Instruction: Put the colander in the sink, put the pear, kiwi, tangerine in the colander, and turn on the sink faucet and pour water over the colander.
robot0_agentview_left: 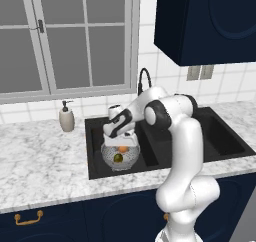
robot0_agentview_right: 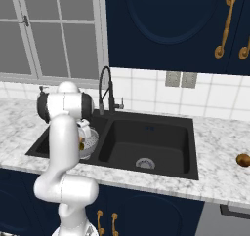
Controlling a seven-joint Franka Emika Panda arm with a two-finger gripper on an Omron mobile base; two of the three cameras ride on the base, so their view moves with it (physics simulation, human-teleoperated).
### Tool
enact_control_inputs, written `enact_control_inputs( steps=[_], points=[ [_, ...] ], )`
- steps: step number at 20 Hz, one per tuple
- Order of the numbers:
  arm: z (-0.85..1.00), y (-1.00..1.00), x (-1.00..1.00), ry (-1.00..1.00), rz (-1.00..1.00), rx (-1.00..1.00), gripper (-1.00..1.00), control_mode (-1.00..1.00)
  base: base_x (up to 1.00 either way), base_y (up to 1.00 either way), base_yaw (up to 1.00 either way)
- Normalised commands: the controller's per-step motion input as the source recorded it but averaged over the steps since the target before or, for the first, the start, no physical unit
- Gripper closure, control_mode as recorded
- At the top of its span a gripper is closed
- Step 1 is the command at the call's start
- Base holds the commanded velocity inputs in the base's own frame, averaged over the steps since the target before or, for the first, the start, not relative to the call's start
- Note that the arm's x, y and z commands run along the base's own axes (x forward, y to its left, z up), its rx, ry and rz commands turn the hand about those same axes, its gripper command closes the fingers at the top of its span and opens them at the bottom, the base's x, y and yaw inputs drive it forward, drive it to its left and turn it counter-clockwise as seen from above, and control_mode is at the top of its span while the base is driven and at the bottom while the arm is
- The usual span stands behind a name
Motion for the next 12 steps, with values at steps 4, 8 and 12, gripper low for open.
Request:
enact_control_inputs(
  steps=[4,8,12],
  points=[
    [-0.33,0.03,0.00,0.00,0.00,0.00,-1.00,-1.00,0.00,0.00,0.00],
    [-0.10,-0.01,0.00,0.00,0.00,0.01,-1.00,-1.00,0.00,0.00,0.00],
    [0.08,-0.01,0.00,0.00,0.00,0.03,-1.00,-1.00,0.00,0.00,0.00]
  ],
)
